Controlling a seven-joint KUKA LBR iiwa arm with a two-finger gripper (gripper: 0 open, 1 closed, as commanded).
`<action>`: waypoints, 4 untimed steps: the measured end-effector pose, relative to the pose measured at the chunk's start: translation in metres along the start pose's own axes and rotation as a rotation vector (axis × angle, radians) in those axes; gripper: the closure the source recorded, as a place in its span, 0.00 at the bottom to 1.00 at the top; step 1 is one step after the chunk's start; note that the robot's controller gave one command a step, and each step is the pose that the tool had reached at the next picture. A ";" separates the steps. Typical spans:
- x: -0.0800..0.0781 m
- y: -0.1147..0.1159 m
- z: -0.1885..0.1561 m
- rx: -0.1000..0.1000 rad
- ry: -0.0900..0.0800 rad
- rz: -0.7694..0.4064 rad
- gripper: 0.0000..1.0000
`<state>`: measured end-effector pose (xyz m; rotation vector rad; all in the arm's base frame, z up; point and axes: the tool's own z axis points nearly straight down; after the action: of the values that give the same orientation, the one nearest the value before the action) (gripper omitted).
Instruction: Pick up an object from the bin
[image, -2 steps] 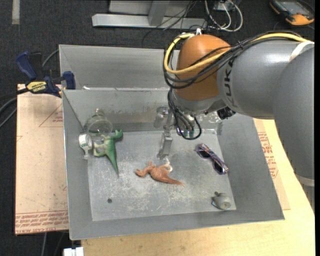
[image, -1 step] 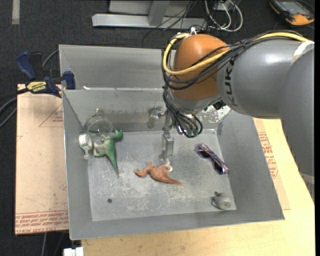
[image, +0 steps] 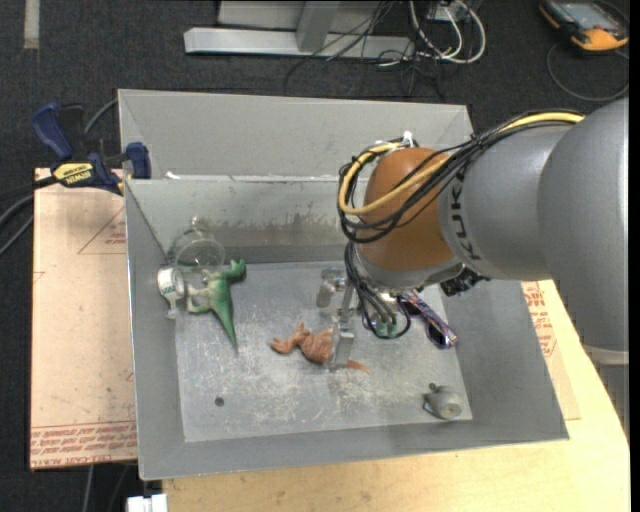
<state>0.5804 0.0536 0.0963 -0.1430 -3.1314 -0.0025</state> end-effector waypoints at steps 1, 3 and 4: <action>-0.008 -0.008 0.013 -0.001 -0.013 -0.329 0.00; 0.024 -0.011 0.011 -0.003 -0.012 -0.128 1.00; 0.024 -0.011 0.011 -0.003 -0.012 -0.127 1.00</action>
Offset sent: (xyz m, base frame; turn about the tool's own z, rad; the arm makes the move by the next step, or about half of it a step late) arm -0.0089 -0.0117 -0.0263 -0.2398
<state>0.5552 0.0449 0.0854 0.0563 -3.1466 -0.0075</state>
